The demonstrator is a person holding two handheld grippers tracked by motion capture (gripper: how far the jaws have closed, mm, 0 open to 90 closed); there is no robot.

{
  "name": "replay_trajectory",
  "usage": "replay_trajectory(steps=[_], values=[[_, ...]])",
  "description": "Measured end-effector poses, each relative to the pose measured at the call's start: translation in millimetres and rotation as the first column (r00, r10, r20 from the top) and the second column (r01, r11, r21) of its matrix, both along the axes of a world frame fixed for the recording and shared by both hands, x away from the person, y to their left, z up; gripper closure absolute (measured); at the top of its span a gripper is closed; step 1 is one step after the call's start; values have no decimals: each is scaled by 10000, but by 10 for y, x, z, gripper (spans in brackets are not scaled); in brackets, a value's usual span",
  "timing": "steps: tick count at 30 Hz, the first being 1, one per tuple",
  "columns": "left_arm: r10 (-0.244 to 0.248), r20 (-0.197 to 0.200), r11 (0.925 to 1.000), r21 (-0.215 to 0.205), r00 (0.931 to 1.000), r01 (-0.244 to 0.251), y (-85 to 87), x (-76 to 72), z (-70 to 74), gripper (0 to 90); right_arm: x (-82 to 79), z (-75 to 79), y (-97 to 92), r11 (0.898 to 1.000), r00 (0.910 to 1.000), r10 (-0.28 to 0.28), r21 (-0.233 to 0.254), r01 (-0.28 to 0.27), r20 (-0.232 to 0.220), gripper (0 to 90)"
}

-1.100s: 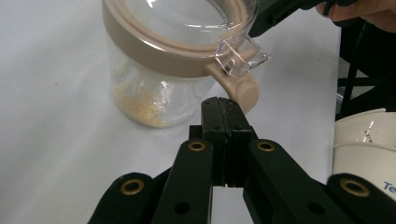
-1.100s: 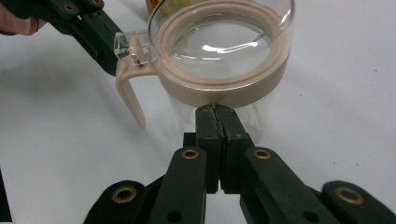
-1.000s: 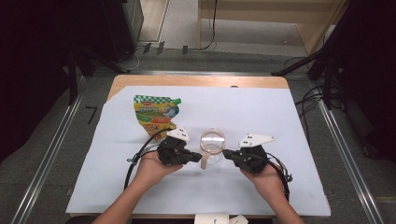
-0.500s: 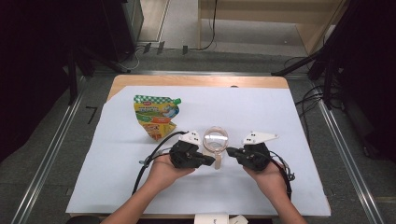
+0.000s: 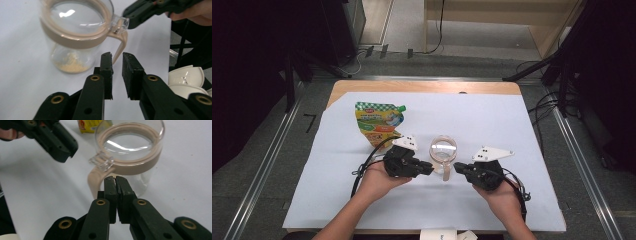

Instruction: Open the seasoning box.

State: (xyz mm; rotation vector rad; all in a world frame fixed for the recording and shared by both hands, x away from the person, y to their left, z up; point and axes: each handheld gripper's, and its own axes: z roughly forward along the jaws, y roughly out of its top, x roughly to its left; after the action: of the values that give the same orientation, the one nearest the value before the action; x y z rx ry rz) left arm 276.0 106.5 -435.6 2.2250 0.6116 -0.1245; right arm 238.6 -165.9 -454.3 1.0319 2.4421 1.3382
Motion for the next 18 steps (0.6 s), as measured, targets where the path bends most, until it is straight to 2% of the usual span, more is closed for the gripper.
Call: replay_trajectory(steps=[5, 8, 11, 18], values=[[153, 91, 9999, 44, 9998, -154, 97, 23, 28, 721, -129, 6, 88, 9994, 9994, 335, 72, -335, -73, 890], [159, 20, 9998, 136, 9999, -159, 142, 39, 29, 686, -173, -17, 154, 9984, 9983, 561, 24, -561, -181, 890], [259, 14, 9997, 28, 9997, -259, 172, 54, 21, 627, -178, -68, 239, 9975, 9970, 701, -29, -702, -319, 876], [300, -133, 9996, -7, 9995, -300, 194, 80, -25, 543, -147, -148, 330, 9988, 9980, 467, -157, -474, -435, 900]])
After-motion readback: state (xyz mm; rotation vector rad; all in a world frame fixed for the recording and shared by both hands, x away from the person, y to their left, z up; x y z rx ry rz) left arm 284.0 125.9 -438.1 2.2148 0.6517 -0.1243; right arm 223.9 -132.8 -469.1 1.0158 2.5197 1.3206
